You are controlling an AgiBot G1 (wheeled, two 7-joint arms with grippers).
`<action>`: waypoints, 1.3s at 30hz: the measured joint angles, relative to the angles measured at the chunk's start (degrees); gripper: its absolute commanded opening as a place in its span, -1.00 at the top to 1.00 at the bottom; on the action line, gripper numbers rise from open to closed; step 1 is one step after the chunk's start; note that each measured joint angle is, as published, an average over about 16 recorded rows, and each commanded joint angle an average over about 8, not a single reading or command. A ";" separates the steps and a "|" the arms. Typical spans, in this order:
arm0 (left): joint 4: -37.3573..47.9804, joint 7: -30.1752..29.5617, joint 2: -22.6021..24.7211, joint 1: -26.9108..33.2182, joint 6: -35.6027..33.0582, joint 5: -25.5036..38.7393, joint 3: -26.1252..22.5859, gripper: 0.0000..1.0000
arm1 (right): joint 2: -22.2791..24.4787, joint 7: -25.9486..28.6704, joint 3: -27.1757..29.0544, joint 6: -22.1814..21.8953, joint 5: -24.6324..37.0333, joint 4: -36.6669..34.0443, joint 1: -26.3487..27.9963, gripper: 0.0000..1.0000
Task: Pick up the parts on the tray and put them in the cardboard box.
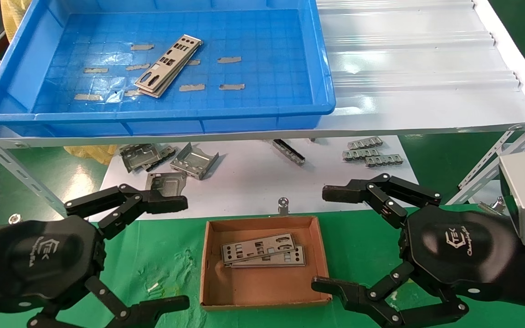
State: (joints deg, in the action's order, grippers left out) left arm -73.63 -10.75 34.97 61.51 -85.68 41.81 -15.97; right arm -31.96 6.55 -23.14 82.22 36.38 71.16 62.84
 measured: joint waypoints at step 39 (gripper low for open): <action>0.19 0.08 0.11 0.09 0.00 0.09 -0.09 -1.00 | 0.00 0.00 0.00 0.00 0.00 0.00 0.00 -1.00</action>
State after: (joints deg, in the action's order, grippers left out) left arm -73.44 -10.68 35.08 61.60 -85.68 41.90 -16.06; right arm -31.96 6.55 -23.14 82.22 36.38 71.16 62.84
